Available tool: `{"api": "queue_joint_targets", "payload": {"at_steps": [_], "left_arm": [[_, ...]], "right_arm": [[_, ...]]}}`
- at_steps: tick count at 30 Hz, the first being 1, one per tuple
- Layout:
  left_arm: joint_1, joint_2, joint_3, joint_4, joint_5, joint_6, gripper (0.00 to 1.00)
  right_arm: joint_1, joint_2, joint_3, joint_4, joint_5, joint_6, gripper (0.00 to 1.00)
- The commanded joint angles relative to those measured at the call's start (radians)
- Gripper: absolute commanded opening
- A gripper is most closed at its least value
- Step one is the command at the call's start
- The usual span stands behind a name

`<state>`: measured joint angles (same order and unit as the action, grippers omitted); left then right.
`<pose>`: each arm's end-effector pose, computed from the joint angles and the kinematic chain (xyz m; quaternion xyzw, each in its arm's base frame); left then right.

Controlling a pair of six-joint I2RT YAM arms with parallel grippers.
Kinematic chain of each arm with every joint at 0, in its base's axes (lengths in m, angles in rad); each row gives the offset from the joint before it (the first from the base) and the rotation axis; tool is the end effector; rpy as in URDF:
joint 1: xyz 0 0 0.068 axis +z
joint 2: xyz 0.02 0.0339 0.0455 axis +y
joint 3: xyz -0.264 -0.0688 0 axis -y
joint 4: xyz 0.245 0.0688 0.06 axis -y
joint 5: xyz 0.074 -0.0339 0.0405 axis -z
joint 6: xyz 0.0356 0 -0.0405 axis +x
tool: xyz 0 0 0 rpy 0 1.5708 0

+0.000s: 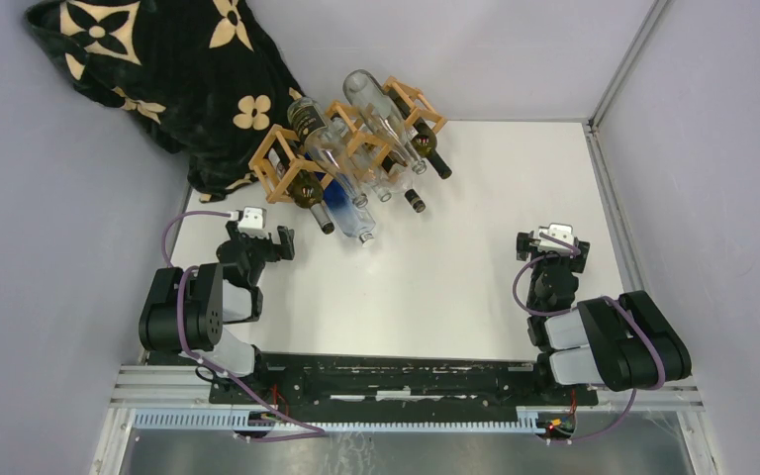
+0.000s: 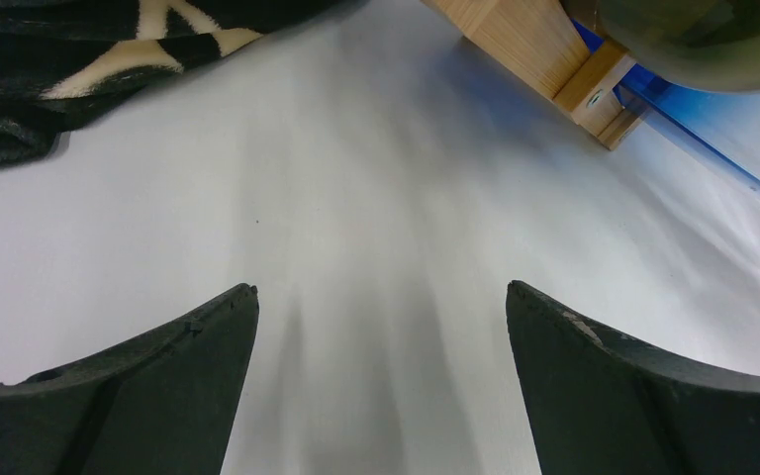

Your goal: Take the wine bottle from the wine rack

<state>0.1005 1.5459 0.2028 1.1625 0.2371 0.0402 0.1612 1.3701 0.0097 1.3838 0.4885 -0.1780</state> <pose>0.2337 0.0152 0.1328 0.0527 0.7645 -0.0459 0.6408 0.1829 0.0128 0.1476 0.0561 0.6975 -0.1748 0.6927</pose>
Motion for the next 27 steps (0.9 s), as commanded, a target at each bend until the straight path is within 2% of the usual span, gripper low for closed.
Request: {"api": "queue_joint_targets", "payload": {"at_steps": [1, 19, 21, 24, 27], "left_arm": [[0.000, 0.004, 0.020, 0.073, -0.003, -0.019, 1.00], [0.000, 0.005, 0.020, 0.075, -0.002, -0.020, 1.00], [0.001, 0.001, 0.017, 0.077, 0.000, -0.019, 1.00], [0.009, -0.034, 0.007, 0.070, 0.022, -0.022, 1.00], [0.018, -0.050, 0.003, 0.073, 0.000, -0.036, 1.00]], "right_arm": [[-0.004, -0.003, -0.116, 0.064, -0.011, 0.003, 0.98], [-0.006, -0.002, -0.116, 0.061, -0.011, 0.004, 0.98], [-0.011, -0.011, -0.110, 0.049, 0.024, 0.025, 0.98], [-0.011, -0.075, -0.078, -0.060, -0.023, -0.001, 0.98], [-0.012, -0.221, -0.026, -0.270, 0.074, 0.048, 0.98]]}}
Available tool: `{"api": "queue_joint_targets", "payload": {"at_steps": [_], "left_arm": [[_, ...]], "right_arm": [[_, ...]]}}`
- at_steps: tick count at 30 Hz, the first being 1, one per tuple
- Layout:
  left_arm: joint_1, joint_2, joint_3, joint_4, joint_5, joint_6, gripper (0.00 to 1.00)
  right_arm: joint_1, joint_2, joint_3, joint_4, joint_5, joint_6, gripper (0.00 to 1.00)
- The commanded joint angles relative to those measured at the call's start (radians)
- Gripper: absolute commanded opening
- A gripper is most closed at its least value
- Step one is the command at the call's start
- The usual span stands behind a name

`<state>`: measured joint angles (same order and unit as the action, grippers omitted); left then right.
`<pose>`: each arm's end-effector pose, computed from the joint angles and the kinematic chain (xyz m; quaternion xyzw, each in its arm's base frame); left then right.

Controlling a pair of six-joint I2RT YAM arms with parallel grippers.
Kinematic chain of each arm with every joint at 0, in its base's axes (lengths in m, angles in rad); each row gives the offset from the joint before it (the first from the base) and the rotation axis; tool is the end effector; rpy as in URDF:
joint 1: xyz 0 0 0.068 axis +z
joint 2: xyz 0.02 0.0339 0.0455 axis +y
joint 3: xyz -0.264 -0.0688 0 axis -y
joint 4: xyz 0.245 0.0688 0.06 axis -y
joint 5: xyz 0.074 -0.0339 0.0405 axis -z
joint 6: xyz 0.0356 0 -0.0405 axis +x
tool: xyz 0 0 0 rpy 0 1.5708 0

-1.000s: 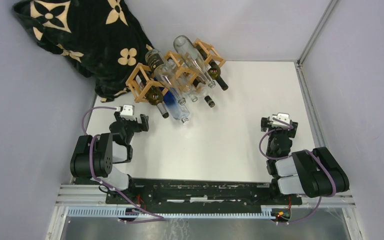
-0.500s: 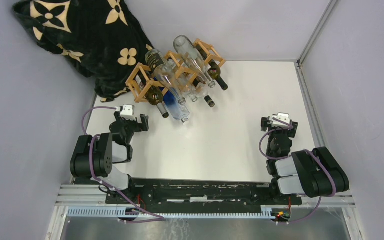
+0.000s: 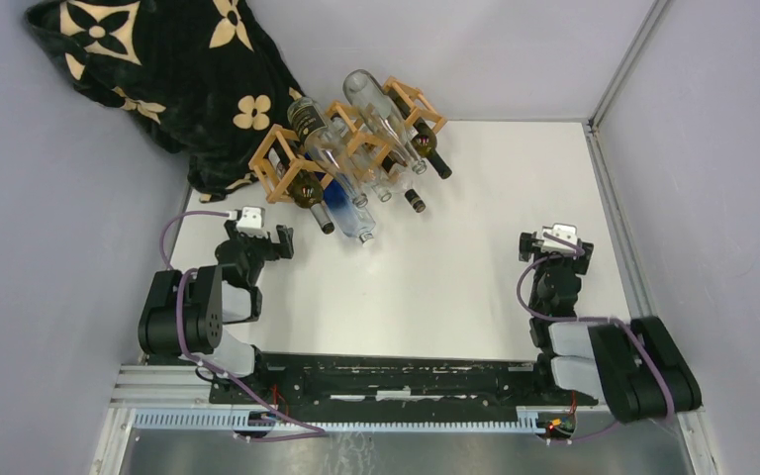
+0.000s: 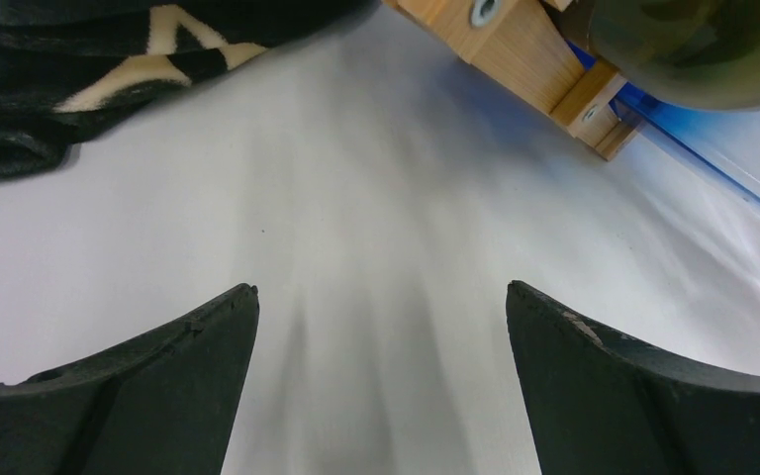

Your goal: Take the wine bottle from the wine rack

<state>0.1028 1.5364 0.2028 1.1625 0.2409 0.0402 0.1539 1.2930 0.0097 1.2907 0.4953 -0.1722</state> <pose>0.2334 0.0155 0.1348 0.0536 0.7614 -0.0460 0.6444 0.1804 0.0109 0.1502 0.0608 0.7022 -0.1790 0.6865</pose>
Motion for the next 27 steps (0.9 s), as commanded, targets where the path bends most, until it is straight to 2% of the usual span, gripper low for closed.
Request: {"api": "queue_joint_targets", "payload": {"at_steps": [1, 3, 4, 6, 7, 9, 11, 13, 17, 19, 22, 24, 27], "left_arm": [[0.017, -0.051, 0.007, 0.050, -0.005, -0.036, 1.00], [0.022, -0.075, 0.016, 0.024, 0.015, -0.037, 1.00], [0.027, -0.113, 0.040, -0.054, 0.029, -0.037, 1.00], [0.028, -0.215, 0.156, -0.312, 0.030, -0.033, 1.00], [0.029, -0.261, 0.215, -0.479, 0.034, -0.013, 1.00], [0.028, -0.307, 0.325, -0.711, 0.041, 0.029, 1.00], [0.040, -0.346, 0.411, -0.894, 0.057, 0.063, 1.00], [0.061, -0.391, 0.471, -1.033, 0.093, 0.080, 1.00], [0.082, -0.463, 0.580, -1.253, 0.138, 0.108, 1.00], [0.084, -0.472, 0.669, -1.385, 0.160, 0.127, 1.00], [0.085, -0.461, 0.786, -1.522, 0.181, 0.139, 1.00], [0.087, -0.451, 0.868, -1.594, 0.192, 0.140, 1.00], [0.086, -0.430, 0.983, -1.670, 0.205, 0.121, 1.00]], "right_arm": [[-0.006, -0.194, -0.026, -0.191, 0.065, 0.056, 0.98], [-0.005, -0.288, -0.045, -0.170, 0.012, 0.071, 0.98], [-0.006, -0.329, -0.037, -0.192, 0.004, 0.104, 0.98], [-0.005, -0.376, 0.057, -0.373, 0.015, 0.193, 0.98], [-0.005, -0.383, 0.133, -0.517, 0.024, 0.247, 0.98], [-0.005, -0.359, 0.262, -0.708, -0.012, 0.247, 0.98], [-0.006, -0.312, 0.365, -0.820, -0.028, 0.258, 0.98], [-0.007, -0.279, 0.479, -0.966, 0.058, 0.427, 0.98], [-0.009, -0.268, 0.605, -1.116, 0.005, 0.577, 0.98], [-0.009, -0.246, 0.649, -1.095, -0.166, 0.534, 0.98], [0.001, -0.179, 0.776, -1.160, -0.365, 0.521, 0.98], [0.053, -0.124, 0.899, -1.232, -0.412, 0.494, 0.98], [0.185, -0.058, 1.073, -1.345, -0.403, 0.431, 0.98]]}}
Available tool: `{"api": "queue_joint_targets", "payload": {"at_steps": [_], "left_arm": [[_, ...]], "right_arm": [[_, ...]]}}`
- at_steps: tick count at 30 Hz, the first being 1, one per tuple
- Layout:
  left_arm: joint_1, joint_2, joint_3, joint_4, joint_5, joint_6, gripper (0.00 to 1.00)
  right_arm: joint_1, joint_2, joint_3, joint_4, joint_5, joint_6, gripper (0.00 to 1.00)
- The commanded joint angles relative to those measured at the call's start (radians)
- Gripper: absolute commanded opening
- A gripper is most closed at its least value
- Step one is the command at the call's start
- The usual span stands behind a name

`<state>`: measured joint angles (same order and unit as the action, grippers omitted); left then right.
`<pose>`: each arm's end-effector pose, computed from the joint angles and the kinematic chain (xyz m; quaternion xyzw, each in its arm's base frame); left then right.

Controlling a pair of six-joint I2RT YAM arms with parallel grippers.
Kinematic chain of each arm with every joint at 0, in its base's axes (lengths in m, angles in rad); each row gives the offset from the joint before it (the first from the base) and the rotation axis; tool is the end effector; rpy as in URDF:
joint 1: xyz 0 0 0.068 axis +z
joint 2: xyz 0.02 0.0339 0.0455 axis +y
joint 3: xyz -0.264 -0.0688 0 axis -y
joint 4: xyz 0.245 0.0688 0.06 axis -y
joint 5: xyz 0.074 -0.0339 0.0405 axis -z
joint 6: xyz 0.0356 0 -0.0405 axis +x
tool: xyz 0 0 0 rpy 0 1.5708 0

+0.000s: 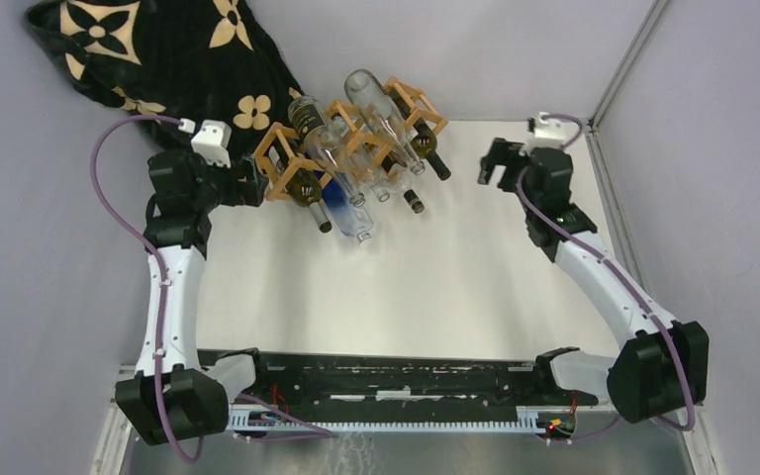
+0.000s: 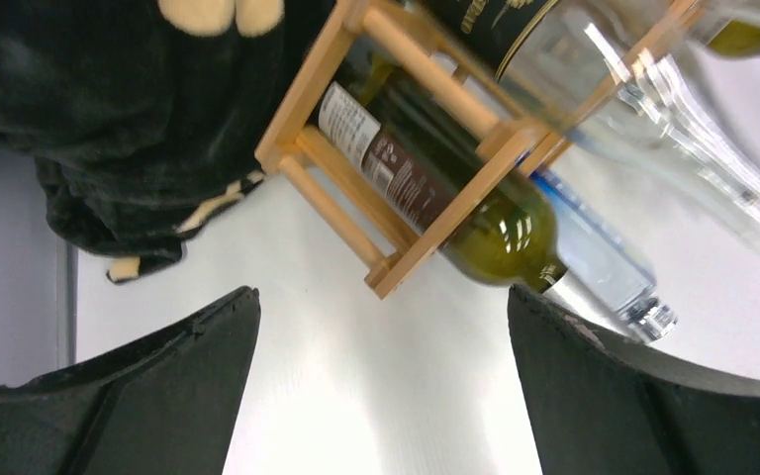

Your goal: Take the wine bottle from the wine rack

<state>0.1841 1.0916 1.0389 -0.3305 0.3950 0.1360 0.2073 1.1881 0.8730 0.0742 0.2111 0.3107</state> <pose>0.2436 0.0314 0.3548 0.0902 0.8151 -0.0731 0.5675 0.2742 0.0500 0.3136 0.1054 0.7782 0.0770 0.6144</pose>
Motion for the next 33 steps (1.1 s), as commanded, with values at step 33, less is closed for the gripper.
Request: {"api": "queue_joint_targets", "payload": {"at_steps": [33], "left_arm": [[0.004, 0.064, 0.263, -0.433, 0.239, 0.093, 1.00]], "right_arm": [[0.545, 0.793, 1.056, -0.538, -0.421, -0.112, 0.68]]}}
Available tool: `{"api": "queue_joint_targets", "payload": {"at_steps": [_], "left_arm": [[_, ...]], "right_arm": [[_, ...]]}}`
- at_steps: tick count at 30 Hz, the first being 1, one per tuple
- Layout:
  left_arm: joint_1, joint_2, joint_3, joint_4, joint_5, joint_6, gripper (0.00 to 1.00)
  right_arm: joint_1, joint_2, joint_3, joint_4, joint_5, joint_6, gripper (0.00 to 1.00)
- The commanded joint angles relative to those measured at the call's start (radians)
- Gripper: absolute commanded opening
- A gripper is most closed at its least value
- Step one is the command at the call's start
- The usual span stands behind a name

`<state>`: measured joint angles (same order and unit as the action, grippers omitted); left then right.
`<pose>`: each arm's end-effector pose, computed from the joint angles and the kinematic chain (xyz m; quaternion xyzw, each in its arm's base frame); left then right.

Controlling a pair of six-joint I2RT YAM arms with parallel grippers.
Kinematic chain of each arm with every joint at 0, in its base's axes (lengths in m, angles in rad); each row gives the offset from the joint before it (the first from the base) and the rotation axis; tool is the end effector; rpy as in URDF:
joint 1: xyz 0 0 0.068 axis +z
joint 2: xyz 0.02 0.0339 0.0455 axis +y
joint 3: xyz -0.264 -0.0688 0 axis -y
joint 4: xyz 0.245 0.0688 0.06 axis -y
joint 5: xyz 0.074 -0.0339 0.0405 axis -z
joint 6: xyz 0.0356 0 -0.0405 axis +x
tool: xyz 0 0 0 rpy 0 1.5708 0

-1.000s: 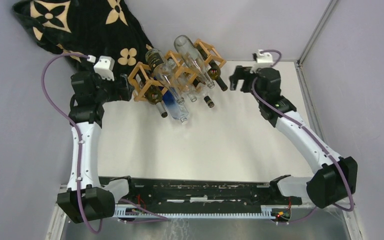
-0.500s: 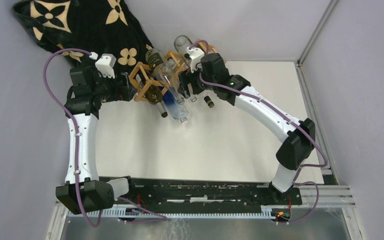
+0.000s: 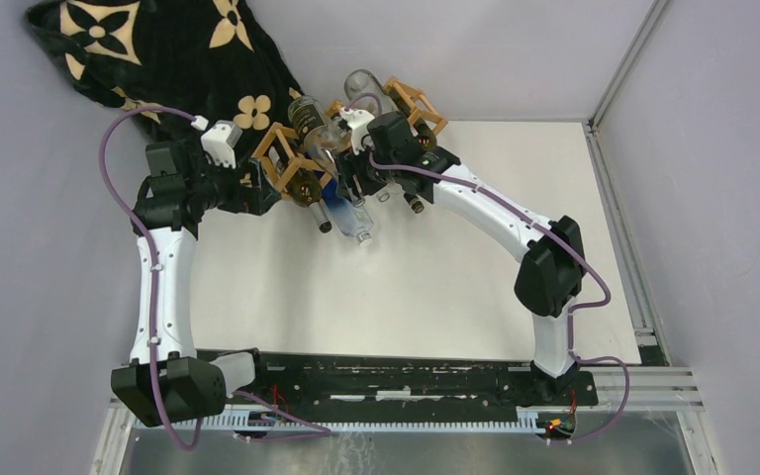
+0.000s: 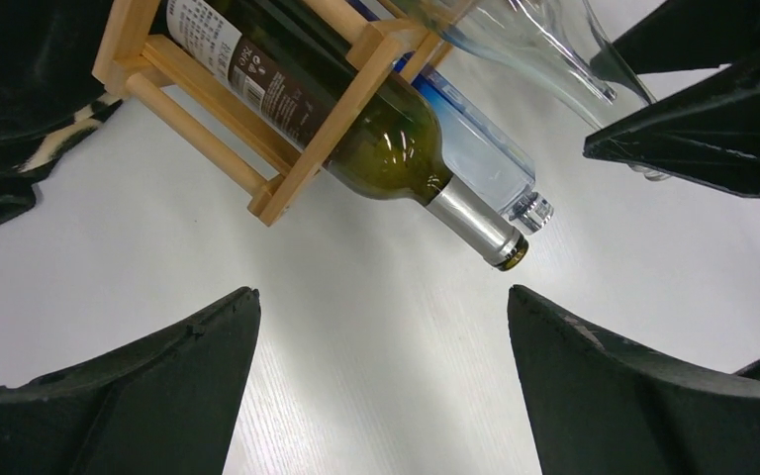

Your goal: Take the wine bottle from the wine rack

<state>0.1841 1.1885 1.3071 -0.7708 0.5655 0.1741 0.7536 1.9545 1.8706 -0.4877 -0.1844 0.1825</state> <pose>0.2398 0.0253 0.3839 0.1194 0.8614 -0.1702 0.4635 0.3307 0.3193 0.3386 -0.2885 0.8262 0.2873 0.3893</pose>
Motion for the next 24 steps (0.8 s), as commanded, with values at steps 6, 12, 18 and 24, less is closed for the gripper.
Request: {"api": "queue_joint_targets", "payload": {"at_steps": [6, 12, 18, 24], "left_arm": [[0.004, -0.035, -0.016, -0.032, 0.101, 0.088, 1.00], [0.003, -0.050, -0.037, -0.079, 0.085, 0.136, 1.00], [0.003, -0.064, -0.059, -0.117, 0.059, 0.185, 1.00], [0.003, -0.077, -0.117, -0.131, 0.023, 0.241, 1.00]], "right_arm": [[0.000, 0.060, 0.076, 0.057, -0.055, 0.049, 0.64], [-0.001, 0.082, 0.084, 0.112, -0.120, 0.105, 0.54], [-0.004, 0.093, 0.105, 0.134, -0.180, 0.158, 0.19], [-0.014, 0.001, -0.004, 0.249, -0.235, 0.200, 0.00]]}}
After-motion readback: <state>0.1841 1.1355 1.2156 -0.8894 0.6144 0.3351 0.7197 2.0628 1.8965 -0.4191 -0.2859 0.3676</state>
